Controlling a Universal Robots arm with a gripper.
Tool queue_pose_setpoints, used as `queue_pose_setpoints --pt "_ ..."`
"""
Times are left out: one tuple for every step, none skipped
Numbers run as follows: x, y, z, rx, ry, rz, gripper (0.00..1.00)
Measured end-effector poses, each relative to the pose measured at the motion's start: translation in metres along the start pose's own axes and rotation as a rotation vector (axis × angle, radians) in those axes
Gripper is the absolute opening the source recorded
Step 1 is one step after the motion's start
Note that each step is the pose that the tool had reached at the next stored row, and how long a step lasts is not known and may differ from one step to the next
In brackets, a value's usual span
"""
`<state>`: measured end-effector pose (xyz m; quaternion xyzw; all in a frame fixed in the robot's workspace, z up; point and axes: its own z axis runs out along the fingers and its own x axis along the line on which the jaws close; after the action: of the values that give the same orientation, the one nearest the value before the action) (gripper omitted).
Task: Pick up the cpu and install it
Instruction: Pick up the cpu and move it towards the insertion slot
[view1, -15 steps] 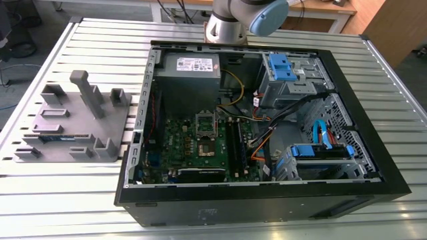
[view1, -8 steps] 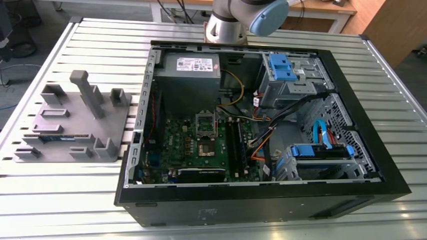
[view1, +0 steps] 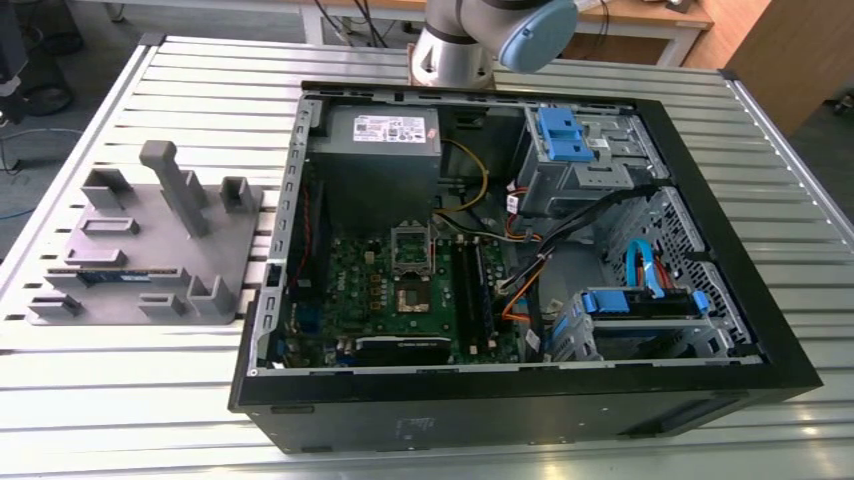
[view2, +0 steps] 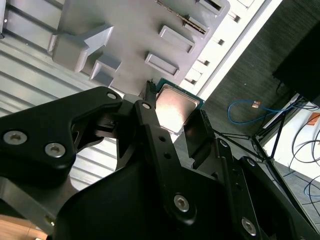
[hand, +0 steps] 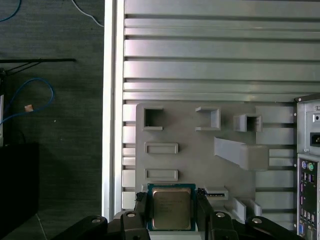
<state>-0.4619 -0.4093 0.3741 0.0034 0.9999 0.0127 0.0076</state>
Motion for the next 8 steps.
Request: queue_pose_setpoints --pt "-0.0005 0.0 0.0001 0.0 -0.0001 0.0 0.47" --pt "-0.001 0.0 0.0001 0.0 -0.0001 0.0 0.47" --pt "-0.0016 0.0 0.0001 0.0 -0.0001 0.0 0.47" --pt "-0.0022 0.0 0.0001 -0.0001 -0.0001 0.0 0.47" --pt "-0.0028 0.0 0.0001 -0.0001 -0.0001 0.0 0.47" --pt "-0.0034 0.0001 0.0001 -0.0001 -0.0001 0.0 0.47" --pt "-0.004 0.0001 0.0002 -0.0001 -0.0001 0.0 0.47" --pt "-0.0045 0.0 0.0001 -0.0001 -0.0001 0.0 0.47"
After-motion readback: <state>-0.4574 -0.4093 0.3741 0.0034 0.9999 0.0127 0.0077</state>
